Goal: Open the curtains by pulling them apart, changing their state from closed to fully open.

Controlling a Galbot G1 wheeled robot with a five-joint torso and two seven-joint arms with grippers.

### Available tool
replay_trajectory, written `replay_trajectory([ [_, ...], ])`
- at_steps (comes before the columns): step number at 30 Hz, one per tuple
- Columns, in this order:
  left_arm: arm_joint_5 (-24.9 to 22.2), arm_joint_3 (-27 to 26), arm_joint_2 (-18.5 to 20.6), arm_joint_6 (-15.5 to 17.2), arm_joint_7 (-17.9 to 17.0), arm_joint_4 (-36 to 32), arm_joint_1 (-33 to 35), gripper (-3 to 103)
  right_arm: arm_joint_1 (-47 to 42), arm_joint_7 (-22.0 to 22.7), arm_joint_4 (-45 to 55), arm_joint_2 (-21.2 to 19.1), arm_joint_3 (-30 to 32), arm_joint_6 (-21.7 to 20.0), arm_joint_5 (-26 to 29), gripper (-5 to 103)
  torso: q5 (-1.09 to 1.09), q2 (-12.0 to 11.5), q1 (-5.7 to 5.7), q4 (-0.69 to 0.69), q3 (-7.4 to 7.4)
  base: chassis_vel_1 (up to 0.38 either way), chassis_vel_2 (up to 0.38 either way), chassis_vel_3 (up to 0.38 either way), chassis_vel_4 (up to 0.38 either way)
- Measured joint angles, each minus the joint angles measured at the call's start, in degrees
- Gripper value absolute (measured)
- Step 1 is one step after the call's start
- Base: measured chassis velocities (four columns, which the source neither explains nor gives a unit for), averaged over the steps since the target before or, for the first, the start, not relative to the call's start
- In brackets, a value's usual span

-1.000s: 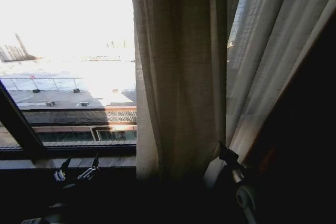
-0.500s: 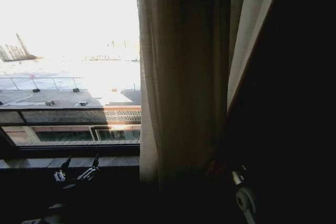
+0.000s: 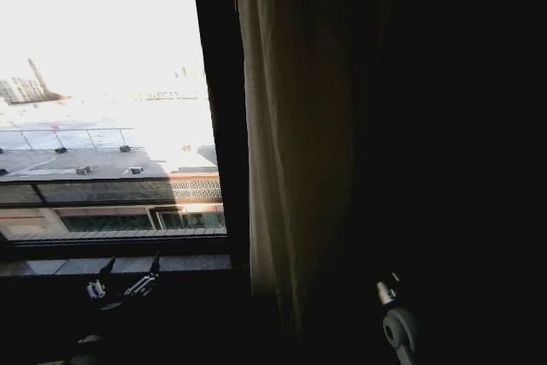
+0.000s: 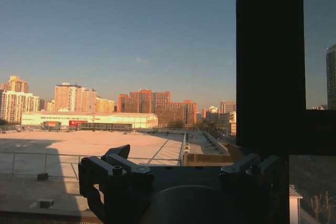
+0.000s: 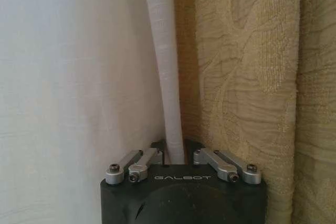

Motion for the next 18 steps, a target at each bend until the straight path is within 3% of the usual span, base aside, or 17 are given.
replay_trajectory([
  [3,0.0,0.1,-0.1,0.0,0.1,0.1,0.0,100,-0.4,0.1,0.0,-0.1,0.1,0.0,0.0,31,0.03,0.0,0.0,0.0,0.0,0.014,0.021,-0.025,-0.019],
  [10,0.1,0.2,-0.6,0.1,0.4,0.7,-0.5,100,-7.7,0.0,5.9,0.6,0.3,-1.4,-0.6,65,0.06,0.0,0.0,-0.01,0.01,0.0,0.0,0.0,0.0],
  [12,0.1,0.2,-0.6,0.1,0.7,0.8,-0.6,100,-9.4,-0.1,7.6,1.0,0.2,-1.5,-1.3,65,0.05,0.0,-0.01,-0.01,0.0,0.0,0.0,0.0,0.0],
  [18,0.1,0.1,-1.4,-0.3,1.0,1.2,-0.5,100,-15.0,0.0,15.2,2.8,-0.9,-1.6,-2.1,91,0.03,0.0,-0.02,0.0,0.0,0.0,0.0,0.0,0.0],
])
